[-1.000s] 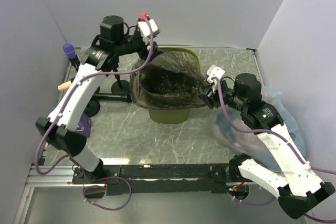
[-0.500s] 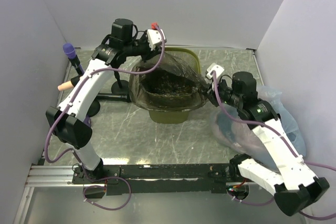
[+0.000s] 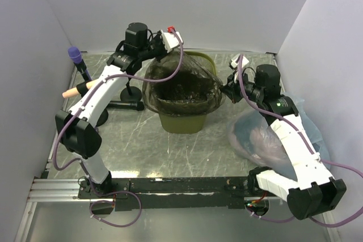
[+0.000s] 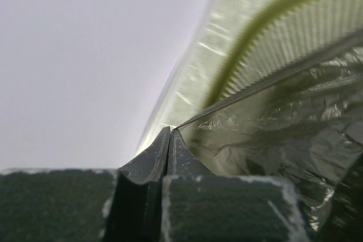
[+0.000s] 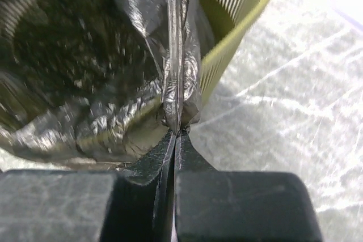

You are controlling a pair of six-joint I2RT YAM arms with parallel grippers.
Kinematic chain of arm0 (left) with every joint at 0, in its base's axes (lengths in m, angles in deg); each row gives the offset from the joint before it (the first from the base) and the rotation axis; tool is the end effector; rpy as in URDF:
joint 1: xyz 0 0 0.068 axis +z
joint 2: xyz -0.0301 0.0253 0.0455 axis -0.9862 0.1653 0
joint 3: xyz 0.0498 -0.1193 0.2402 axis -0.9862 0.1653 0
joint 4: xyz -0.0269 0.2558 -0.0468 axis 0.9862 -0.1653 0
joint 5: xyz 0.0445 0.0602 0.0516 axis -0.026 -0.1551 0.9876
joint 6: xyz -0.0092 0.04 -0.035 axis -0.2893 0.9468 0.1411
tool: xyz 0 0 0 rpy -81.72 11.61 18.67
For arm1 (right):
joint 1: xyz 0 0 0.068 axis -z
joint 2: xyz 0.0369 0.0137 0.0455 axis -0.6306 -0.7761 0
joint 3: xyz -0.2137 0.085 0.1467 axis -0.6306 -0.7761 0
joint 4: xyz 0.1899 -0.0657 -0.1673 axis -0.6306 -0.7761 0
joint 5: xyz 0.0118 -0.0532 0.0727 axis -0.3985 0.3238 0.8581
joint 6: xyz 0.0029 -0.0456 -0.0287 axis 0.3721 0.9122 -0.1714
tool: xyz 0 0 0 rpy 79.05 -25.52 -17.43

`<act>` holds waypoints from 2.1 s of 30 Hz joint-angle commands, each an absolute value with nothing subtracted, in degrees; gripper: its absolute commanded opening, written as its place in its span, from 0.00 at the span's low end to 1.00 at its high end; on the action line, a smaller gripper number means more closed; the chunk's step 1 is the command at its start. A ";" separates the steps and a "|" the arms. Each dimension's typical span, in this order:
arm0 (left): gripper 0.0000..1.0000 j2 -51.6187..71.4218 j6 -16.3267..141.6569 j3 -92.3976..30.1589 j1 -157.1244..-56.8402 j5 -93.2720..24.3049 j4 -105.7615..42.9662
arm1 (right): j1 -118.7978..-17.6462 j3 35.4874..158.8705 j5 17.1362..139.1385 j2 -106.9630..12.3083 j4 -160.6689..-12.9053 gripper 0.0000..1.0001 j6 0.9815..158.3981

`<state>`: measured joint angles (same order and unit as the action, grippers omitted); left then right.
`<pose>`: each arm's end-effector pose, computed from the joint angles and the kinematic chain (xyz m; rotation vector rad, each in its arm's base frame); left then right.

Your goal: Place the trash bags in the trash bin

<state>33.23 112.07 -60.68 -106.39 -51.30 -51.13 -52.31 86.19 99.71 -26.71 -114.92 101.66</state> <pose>0.3571 -0.1903 0.4202 1.2011 1.3522 -0.2514 0.2155 0.0685 0.3772 -0.7929 1.8069 0.4859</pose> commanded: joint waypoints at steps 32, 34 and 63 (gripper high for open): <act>0.01 48.40 95.87 -71.80 -105.18 -52.67 -39.56 | -43.58 103.55 116.81 -51.85 -102.45 0.05 87.04; 0.01 48.84 94.03 -71.63 -105.53 -54.16 -39.22 | -43.40 103.20 117.34 -52.73 -101.49 0.06 83.98; 0.01 49.19 70.48 -64.77 -102.46 -64.10 -45.63 | -43.31 85.10 117.52 -47.99 -101.48 0.01 76.57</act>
<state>47.11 78.95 -66.89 -104.49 -60.44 -36.44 -43.30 86.60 118.35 -52.09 -101.76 75.61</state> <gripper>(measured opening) 0.012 0.023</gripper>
